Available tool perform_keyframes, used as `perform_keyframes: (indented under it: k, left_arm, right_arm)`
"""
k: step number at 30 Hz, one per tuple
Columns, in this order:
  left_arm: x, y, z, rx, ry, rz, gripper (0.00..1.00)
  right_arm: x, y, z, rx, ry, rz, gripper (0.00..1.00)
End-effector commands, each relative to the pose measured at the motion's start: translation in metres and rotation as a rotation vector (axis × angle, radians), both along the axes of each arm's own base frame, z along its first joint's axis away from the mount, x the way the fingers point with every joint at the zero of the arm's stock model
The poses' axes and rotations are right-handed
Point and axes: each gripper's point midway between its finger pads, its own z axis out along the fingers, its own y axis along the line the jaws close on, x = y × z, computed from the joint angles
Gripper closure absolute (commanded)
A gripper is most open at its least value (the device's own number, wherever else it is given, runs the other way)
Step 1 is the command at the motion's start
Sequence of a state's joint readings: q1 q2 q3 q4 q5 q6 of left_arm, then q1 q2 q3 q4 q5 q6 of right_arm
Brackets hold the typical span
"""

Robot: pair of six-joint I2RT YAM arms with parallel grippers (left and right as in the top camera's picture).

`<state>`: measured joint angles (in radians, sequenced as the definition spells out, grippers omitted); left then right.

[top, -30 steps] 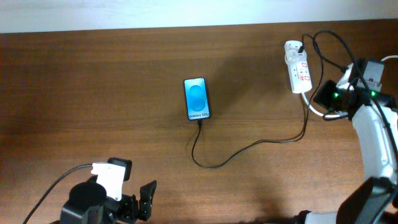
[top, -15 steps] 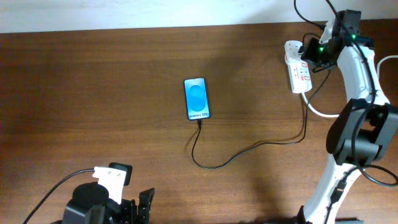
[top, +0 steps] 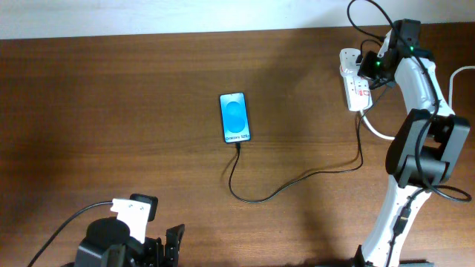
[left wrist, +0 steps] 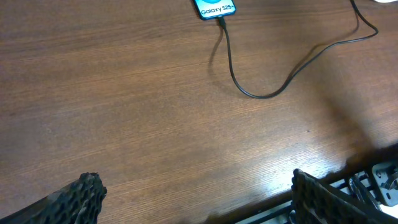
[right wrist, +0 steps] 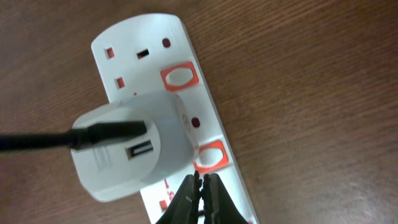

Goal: Plug charger to phone and switch on socket
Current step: 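Position the right gripper over the orange switch beside the charger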

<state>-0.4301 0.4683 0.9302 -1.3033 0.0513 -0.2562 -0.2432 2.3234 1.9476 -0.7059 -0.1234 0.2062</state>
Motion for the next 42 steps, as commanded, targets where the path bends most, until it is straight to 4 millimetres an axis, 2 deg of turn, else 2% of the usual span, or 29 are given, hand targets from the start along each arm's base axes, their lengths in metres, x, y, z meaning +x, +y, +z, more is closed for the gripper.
perform_keyframes:
  k: [1, 5, 12, 17, 21, 28, 42]
  left_arm:
    - [0.000, 0.001, 0.000, 0.009, -0.007, -0.008, 0.01]
    - [0.000, 0.001, 0.000, 0.009, -0.007, -0.008, 0.01]
    - [0.000, 0.001, 0.000, 0.009, -0.007, -0.008, 0.01]
    - [0.000, 0.001, 0.000, 0.009, -0.007, -0.008, 0.01]
    - [0.000, 0.001, 0.000, 0.009, -0.007, -0.008, 0.01]
    - [0.000, 0.001, 0.000, 0.009, -0.007, -0.008, 0.01]
    - [0.000, 0.001, 0.000, 0.009, -0.007, -0.008, 0.01]
  right_arm:
    - [0.003, 0.003, -0.018, -0.003, 0.022, 0.013, 0.96]
    - [0.006, 0.003, -0.020, -0.004, 0.013, 0.014, 0.96]
    - [0.003, 0.011, -0.044, 0.009, 0.051, 0.032, 0.96]
    - [0.008, 0.021, -0.046, -0.008, 0.042, 0.063, 0.96]
    - [0.011, 0.015, -0.045, -0.038, 0.034, 0.050, 0.96]
    - [0.012, 0.014, -0.044, -0.089, 0.027, 0.137, 0.96]
    - [0.000, 0.049, -0.057, -0.066, 0.099, 0.219, 0.96]
